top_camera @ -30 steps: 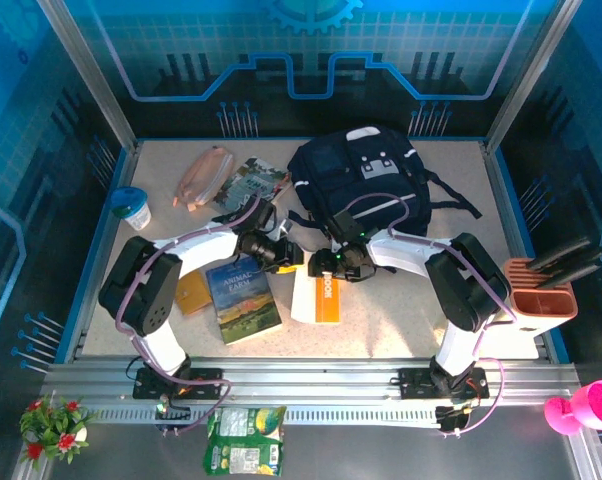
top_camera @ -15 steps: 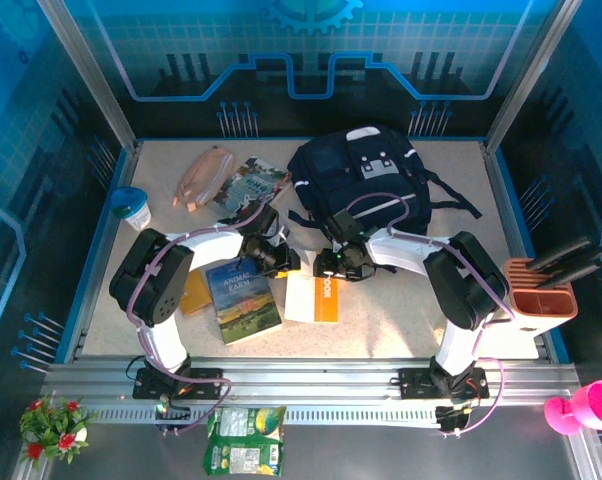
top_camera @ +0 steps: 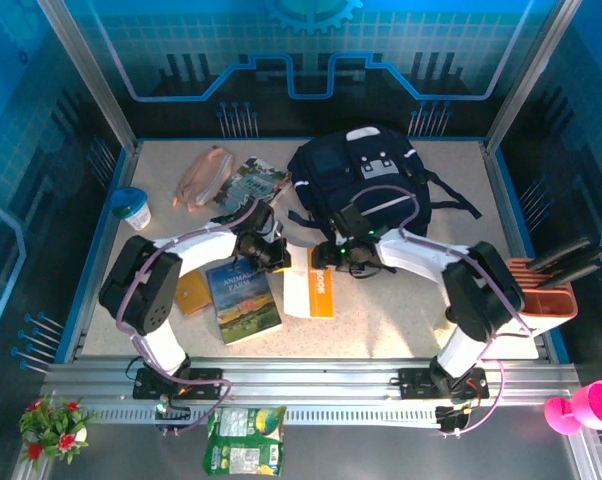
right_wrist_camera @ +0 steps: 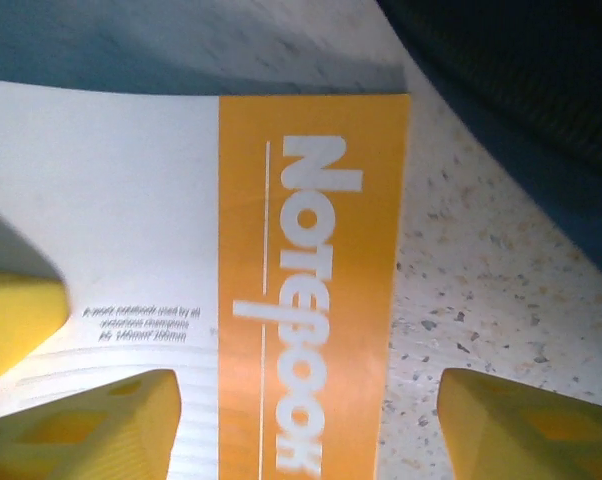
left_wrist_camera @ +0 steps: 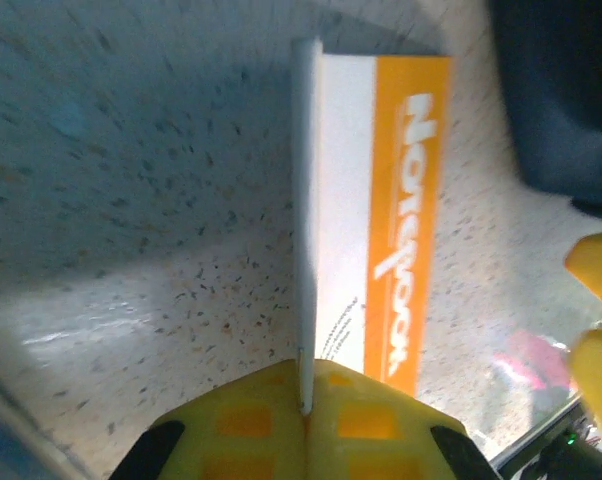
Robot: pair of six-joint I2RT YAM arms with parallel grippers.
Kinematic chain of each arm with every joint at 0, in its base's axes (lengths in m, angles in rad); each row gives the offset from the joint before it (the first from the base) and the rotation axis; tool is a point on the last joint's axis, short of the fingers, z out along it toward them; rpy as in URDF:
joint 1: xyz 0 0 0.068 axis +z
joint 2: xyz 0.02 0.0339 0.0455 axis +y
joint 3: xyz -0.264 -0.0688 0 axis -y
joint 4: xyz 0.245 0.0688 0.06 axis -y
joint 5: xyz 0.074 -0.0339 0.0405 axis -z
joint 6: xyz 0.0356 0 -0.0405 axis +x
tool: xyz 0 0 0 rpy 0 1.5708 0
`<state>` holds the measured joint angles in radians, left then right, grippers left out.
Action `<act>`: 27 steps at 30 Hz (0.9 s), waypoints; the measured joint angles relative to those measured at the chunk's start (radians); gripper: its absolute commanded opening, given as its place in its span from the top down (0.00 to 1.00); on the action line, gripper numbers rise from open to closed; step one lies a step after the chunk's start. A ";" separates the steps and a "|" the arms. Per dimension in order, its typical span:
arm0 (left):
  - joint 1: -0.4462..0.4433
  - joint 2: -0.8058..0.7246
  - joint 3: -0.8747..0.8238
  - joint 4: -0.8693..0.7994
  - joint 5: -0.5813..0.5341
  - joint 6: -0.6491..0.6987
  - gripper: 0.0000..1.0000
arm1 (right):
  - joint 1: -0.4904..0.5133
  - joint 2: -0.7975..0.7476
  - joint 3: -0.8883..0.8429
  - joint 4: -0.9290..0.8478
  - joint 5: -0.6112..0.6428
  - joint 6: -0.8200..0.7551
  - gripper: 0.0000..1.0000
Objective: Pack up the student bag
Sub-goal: Pick up the book at the center of the table, then pass the book.
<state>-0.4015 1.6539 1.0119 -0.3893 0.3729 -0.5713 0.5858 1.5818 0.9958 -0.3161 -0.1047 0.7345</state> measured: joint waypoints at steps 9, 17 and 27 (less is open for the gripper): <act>0.092 -0.216 0.074 -0.010 -0.070 -0.037 1.00 | -0.140 -0.145 -0.087 0.228 -0.115 0.191 0.17; 0.106 -0.252 0.134 0.127 -0.163 -0.207 1.00 | -0.147 -0.145 -0.141 0.502 -0.198 0.484 0.07; 0.122 -0.194 0.157 0.346 -0.244 -0.480 1.00 | -0.091 -0.071 -0.089 0.703 -0.221 0.707 0.08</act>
<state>-0.2794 1.4601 1.1690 -0.0433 0.1291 -1.0508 0.4946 1.5108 0.9066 0.3874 -0.3256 1.4414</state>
